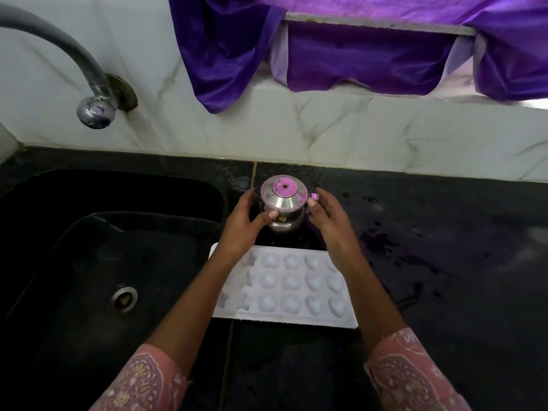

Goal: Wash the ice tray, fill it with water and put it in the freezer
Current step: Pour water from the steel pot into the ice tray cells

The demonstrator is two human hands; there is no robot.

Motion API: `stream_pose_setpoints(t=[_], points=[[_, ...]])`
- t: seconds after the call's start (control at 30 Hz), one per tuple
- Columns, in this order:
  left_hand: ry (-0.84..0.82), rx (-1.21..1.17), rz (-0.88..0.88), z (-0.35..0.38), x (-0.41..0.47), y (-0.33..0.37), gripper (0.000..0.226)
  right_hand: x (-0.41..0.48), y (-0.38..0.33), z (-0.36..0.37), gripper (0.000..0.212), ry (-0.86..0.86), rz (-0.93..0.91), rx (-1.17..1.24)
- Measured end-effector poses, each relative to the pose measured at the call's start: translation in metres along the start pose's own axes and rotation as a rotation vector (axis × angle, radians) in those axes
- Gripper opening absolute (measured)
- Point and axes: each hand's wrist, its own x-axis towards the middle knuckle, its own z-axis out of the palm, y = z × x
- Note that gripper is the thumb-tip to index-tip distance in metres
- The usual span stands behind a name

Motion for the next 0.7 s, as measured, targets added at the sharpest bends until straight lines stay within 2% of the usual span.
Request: stream_pose_setpoints(t=[0.1,0.13,0.3,0.4,0.57,0.7], points=[[-0.02,0.006,0.001,0.0,0.005,-0.001,0.068,0.007,0.004,0.002,0.01,-0.009,-0.045,-0.001],[-0.016,0.008,0.002,0.0,0.005,-0.001,0.071,0.008,0.003,0.003,0.007,0.0,-0.059,0.001],[0.011,0.038,0.044,0.005,0.002,0.002,0.074,0.007,0.001,0.006,0.021,0.076,-0.093,0.0],[0.021,0.049,0.092,0.006,-0.001,0.012,0.069,-0.001,-0.011,0.003,0.021,0.103,-0.14,0.05],[0.006,-0.022,0.145,0.009,-0.013,0.035,0.047,-0.022,-0.029,-0.008,0.007,0.12,-0.318,0.148],[-0.016,-0.109,0.172,0.02,-0.035,0.048,0.037,-0.044,-0.029,-0.011,0.014,0.187,-0.398,0.264]])
